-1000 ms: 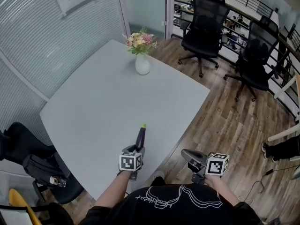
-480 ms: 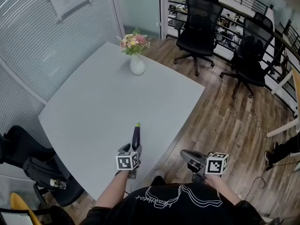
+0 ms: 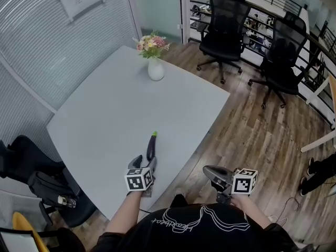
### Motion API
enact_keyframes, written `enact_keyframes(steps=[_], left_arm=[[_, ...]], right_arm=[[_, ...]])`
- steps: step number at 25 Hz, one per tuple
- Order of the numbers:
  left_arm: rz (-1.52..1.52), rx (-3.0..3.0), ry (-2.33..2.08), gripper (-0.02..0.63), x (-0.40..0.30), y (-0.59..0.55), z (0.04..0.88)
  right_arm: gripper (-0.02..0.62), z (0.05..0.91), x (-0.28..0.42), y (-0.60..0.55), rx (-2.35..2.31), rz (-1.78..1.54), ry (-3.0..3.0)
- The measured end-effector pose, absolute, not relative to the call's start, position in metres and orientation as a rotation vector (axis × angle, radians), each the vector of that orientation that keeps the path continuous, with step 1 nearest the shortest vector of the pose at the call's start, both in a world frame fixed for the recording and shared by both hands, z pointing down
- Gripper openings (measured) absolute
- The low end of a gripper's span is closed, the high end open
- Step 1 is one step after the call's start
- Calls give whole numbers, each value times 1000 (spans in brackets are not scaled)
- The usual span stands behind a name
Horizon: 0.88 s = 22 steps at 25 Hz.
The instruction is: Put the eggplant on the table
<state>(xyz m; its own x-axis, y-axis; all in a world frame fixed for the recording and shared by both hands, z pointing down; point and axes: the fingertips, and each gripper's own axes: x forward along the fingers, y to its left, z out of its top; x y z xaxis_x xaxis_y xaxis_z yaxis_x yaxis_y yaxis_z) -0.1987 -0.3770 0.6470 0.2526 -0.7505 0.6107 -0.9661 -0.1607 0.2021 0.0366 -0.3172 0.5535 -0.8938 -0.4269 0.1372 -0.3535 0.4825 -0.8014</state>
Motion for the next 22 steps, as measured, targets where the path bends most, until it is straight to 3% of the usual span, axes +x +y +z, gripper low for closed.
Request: enact_keyframes(steps=[12, 22], left_arm=[[155, 2165, -1346, 248, -153, -308, 527], [24, 2258, -1085, 75, -88, -231, 477]], right_arm=[[5, 502, 17, -288, -567, -1050, 2837], [5, 478, 5, -246, -504, -927, 2885]])
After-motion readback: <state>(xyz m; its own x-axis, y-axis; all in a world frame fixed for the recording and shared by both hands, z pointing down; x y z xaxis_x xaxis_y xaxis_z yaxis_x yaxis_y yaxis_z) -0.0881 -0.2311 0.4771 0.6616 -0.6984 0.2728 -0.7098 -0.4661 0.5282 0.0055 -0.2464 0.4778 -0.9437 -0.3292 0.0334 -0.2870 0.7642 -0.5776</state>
